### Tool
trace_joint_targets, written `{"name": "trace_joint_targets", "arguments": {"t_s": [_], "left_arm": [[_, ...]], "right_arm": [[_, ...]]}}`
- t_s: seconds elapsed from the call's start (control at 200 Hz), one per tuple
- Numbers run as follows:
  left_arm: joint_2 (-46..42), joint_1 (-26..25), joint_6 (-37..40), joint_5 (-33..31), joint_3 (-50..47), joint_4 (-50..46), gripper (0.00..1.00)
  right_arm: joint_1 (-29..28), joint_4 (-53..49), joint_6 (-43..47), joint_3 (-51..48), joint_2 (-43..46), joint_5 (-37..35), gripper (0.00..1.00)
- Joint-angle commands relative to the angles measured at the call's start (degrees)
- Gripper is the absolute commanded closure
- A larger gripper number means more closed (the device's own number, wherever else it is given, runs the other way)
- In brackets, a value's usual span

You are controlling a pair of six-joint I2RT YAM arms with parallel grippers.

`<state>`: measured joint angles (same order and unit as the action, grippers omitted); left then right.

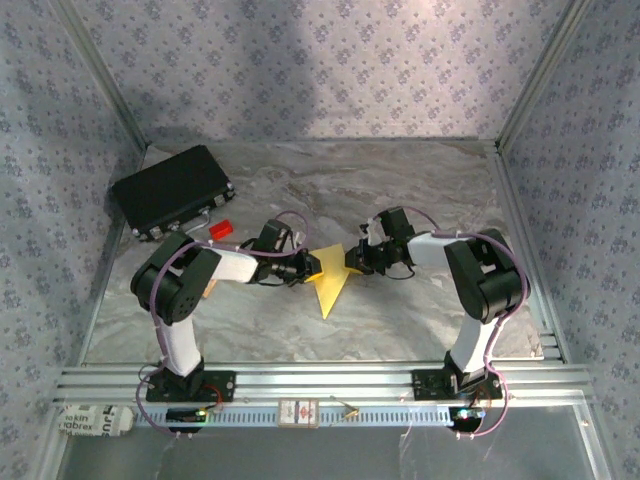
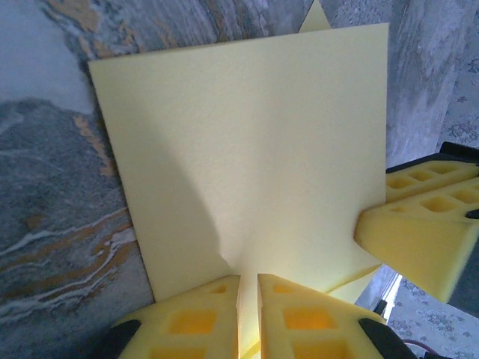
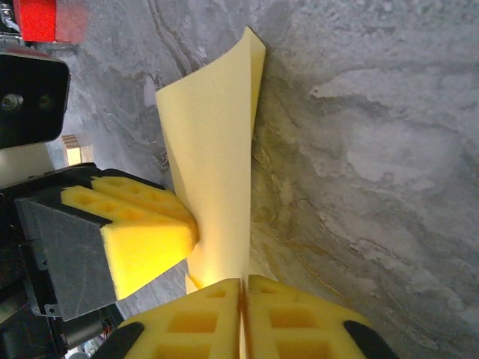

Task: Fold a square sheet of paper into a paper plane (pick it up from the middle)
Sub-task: Fold the wing for the fifth time at the center of the table.

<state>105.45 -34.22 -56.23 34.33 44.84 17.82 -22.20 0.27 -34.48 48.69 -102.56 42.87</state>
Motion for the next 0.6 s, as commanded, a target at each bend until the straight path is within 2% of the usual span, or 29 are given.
{"name": "trace_joint_targets", "arguments": {"t_s": [0.0, 0.145, 0.285, 0.5, 0.595], "left_arm": [[0.3, 0.2, -0.3, -0.9, -0.2, -5.1, 0.85], [-2.3, 0.3, -0.8, -0.8, 1.5, -5.5, 0.79], [-4.9, 0.4, -1.8, -1.1, 2.8, -5.8, 0.75], [-6.7, 0.2, -2.7, -1.6, 2.9, -6.8, 0.76], [-6.6, -0.2, -3.4, -3.2, 2.2, -7.0, 0.78]], "right_arm": [[0.1, -0.6, -2.2, -0.9, 1.0, -0.3, 0.93], [-0.6, 6.8, -12.0, -5.6, 4.1, -3.3, 0.98], [-2.8, 9.3, -19.2, -7.9, 6.7, -9.2, 0.99], [-5.4, 18.5, -32.1, -13.6, 9.2, -16.8, 0.99], [-6.6, 20.1, -34.8, -14.7, 9.6, -19.0, 0.99]]}}
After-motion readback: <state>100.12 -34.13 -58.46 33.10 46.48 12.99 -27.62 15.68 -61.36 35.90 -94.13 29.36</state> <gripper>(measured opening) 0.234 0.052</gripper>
